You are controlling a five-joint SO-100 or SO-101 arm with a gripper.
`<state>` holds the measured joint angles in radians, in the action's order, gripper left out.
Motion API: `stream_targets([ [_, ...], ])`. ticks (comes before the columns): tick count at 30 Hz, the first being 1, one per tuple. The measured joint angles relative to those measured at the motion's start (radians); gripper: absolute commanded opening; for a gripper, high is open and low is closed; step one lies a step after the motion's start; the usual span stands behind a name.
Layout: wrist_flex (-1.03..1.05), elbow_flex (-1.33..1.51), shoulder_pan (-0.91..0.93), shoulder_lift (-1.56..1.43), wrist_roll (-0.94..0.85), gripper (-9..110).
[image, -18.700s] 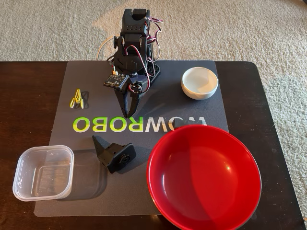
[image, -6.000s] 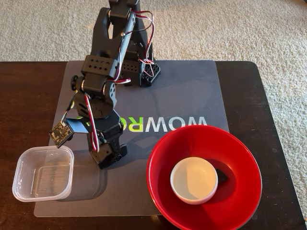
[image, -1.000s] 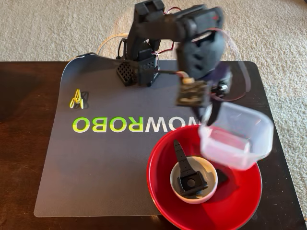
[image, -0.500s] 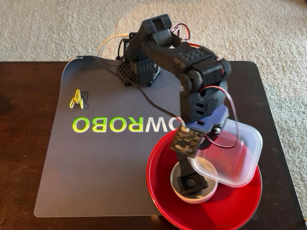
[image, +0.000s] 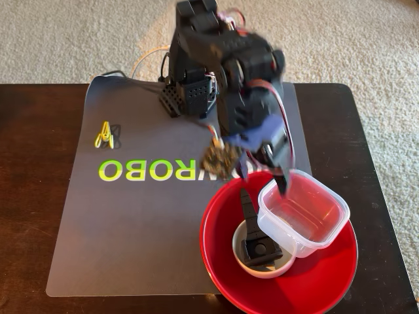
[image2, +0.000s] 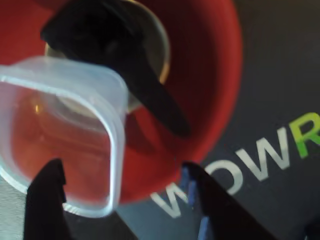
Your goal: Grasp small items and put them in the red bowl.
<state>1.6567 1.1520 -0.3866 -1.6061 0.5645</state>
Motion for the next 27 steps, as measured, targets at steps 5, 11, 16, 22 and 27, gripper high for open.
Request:
stream_targets([
  [5,0.0,0.302,0.06,-0.387,-0.008,31],
  [11,0.0,0.647,0.279,-0.627,0.028,31],
  [16,-0.051,0.834,0.462,-0.655,0.12,31],
  [22,-0.121,1.094,0.709,-0.772,0.321,31],
  [27,-0.137,1.226,0.959,-0.854,0.525,31],
])
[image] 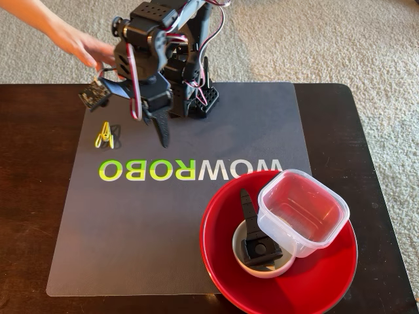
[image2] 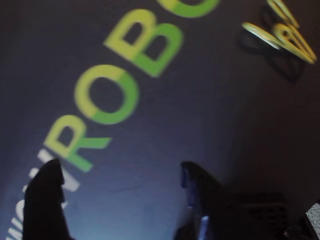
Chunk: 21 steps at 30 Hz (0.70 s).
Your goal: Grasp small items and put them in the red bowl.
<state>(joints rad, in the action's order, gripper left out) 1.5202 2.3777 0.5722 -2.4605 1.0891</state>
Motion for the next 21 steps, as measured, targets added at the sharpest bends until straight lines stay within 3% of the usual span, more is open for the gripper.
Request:
stream_targets([
  [4,-0.025,0.084,0.293,-0.097,0.107,26],
  [10,-0.049,0.101,0.588,-0.063,-0.005,17],
  [21,-0.245,-0.232,0.646,0.548,-0.264,15],
])
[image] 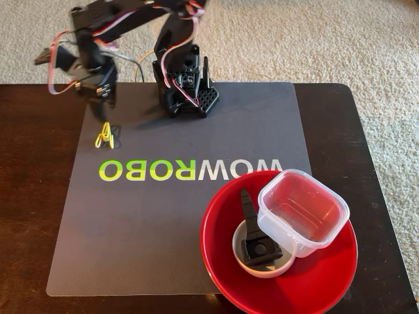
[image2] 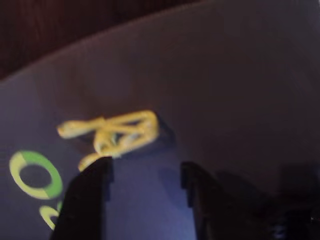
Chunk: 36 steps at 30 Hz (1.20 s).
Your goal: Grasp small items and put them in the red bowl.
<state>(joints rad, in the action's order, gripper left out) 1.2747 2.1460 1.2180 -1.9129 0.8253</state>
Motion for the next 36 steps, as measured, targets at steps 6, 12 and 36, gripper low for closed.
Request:
stream_targets([
  [6,-0.04,-0.109,0.064,0.238,0.011,15],
  [12,-0.061,-0.11,0.071,0.288,0.023,15],
  [36,-0.06,-0.04,-0.222,0.181,0.276,15],
])
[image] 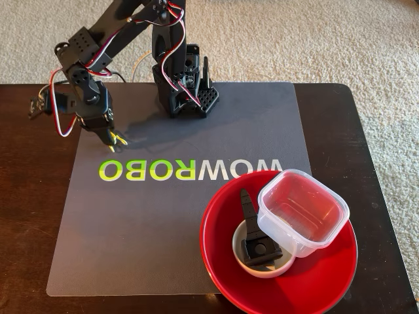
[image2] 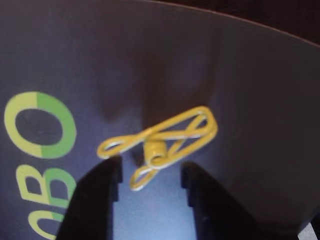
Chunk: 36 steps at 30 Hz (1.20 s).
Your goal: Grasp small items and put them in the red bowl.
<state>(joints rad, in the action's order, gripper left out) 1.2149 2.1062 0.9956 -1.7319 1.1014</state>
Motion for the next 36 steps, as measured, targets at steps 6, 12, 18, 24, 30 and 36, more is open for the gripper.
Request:
stream_targets([
  [6,-0.002,0.009,0.046,-0.002,0.017,9],
  [12,-0.028,0.041,0.067,0.0,0.051,0],
  [18,-0.038,0.041,0.067,0.032,0.064,0],
  [24,-0.038,0.041,0.067,0.048,0.067,0],
  [30,-0.012,0.044,0.025,-0.037,0.043,0],
  [36,0.058,0.049,-0.08,-0.196,-0.037,0],
])
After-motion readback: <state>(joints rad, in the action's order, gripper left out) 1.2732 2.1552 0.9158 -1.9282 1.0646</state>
